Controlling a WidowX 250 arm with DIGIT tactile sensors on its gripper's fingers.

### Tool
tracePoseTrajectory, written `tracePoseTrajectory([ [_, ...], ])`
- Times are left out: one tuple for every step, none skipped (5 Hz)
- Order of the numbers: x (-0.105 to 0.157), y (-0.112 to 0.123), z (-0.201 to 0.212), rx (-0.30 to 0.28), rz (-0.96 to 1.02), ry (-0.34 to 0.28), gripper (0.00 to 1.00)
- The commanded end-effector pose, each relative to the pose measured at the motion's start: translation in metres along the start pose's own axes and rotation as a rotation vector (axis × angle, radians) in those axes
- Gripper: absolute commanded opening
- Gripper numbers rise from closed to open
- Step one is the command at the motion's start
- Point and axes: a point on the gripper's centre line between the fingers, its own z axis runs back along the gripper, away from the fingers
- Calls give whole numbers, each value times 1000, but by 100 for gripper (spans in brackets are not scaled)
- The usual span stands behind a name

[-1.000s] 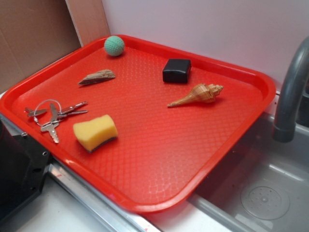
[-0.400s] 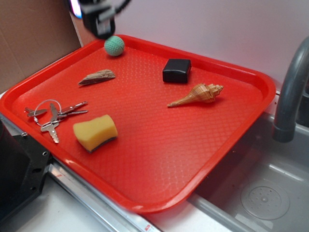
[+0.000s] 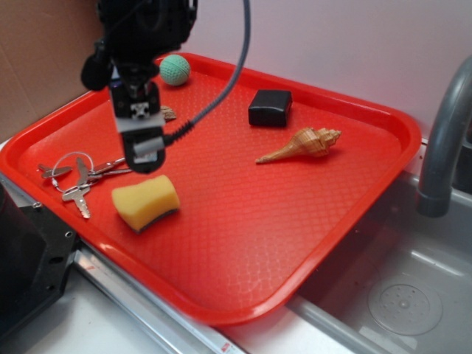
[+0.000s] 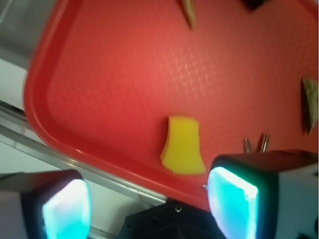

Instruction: Grab the green sponge.

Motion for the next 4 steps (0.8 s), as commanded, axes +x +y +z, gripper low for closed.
tracePoseTrajectory([
  [-8, 43, -36, 33, 113, 87, 100],
  [-8, 54, -58, 29, 144, 140, 100],
  [-6, 47, -64, 28, 128, 153, 100],
  [-5, 39, -67, 23, 123, 153, 100],
])
